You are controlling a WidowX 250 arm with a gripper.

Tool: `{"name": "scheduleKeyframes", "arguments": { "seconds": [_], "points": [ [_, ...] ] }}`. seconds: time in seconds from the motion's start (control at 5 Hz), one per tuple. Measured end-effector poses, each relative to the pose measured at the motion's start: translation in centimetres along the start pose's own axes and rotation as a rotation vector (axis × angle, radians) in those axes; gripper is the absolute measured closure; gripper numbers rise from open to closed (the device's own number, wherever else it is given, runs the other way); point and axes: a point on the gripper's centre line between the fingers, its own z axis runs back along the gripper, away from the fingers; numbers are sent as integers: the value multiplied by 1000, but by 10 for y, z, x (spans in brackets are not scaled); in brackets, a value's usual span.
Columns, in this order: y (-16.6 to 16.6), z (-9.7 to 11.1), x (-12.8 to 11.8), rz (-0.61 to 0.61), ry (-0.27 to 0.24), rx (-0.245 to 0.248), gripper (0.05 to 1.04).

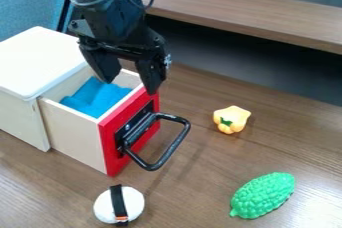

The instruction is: Close the drawer

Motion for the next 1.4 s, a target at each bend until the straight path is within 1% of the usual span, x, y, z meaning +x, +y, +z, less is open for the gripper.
{"name": "scheduleKeyframes", "arguments": {
  "seconds": [0.2,0.4,0.6,1.0,1.2,1.4],
  "points": [
    [0,-6,-3,5,25,2,85],
    [-19,-37,-7,-15,98,-4,85],
    [-27,-54,-6,-20,127,4,85],
    [-31,-74,-4,-5,183,5,85],
    [-22,-82,-2,17,203,12,84],
    [-17,-90,-5,32,238,17,85]
  ]
}}
